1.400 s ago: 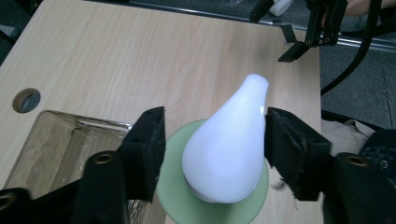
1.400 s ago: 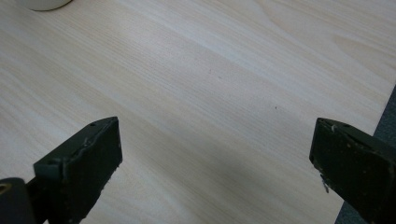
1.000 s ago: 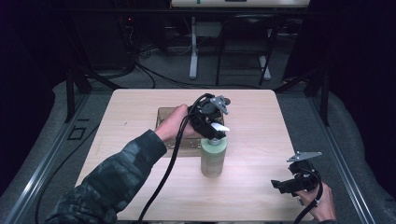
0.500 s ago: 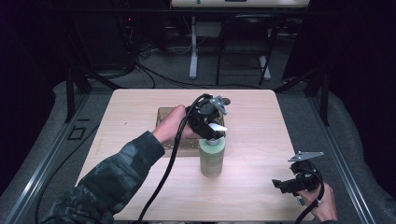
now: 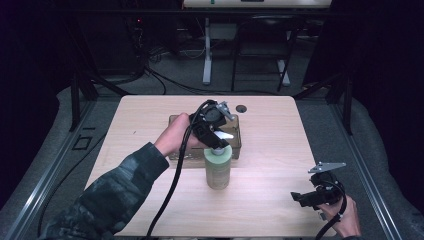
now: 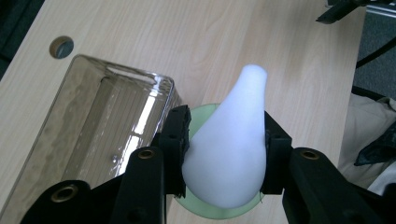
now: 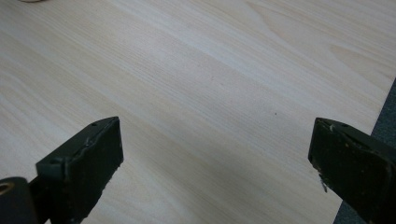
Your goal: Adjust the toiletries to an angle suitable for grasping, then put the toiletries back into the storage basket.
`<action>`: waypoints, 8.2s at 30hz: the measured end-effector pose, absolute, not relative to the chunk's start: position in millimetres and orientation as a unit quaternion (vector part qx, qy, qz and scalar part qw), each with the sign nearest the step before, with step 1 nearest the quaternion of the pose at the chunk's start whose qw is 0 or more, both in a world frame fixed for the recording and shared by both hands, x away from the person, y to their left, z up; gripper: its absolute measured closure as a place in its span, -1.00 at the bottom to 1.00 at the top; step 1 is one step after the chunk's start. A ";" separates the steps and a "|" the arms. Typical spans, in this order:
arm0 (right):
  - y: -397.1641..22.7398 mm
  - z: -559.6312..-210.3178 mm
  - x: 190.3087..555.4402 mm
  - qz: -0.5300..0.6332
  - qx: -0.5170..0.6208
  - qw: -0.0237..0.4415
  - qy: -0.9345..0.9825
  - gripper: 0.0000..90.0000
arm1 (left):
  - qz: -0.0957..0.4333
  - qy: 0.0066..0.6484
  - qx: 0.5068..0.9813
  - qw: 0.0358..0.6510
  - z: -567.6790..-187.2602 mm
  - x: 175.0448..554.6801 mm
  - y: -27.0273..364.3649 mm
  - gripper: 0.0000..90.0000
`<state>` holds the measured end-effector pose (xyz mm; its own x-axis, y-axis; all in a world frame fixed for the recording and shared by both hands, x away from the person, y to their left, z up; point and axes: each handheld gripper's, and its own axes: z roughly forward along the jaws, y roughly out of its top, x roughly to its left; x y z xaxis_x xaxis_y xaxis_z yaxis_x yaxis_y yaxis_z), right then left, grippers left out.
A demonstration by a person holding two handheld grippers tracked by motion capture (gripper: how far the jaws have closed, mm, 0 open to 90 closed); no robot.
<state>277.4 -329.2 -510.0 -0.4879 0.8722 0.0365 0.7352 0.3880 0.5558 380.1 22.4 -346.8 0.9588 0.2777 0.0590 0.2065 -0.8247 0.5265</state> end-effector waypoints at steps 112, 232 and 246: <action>-328.0 -518.2 282.0 0.232 0.487 0.128 0.832 -1.00 | 0.105 0.269 0.929 0.232 -333.6 388.6 149.7 0.40; -332.1 -523.6 282.3 0.217 0.486 0.122 0.838 -0.98 | 0.174 0.240 0.939 0.172 -198.5 429.1 105.8 0.41; -331.4 -524.7 282.2 0.219 0.487 0.119 0.837 -0.98 | 0.171 0.245 0.939 0.168 -203.5 444.5 93.1 0.41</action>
<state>282.2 -331.4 -524.7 -0.4983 0.8669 0.0140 0.7631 0.4309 0.4816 444.5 93.1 -203.5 0.8214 0.5178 0.2391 0.4027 -0.8234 0.3999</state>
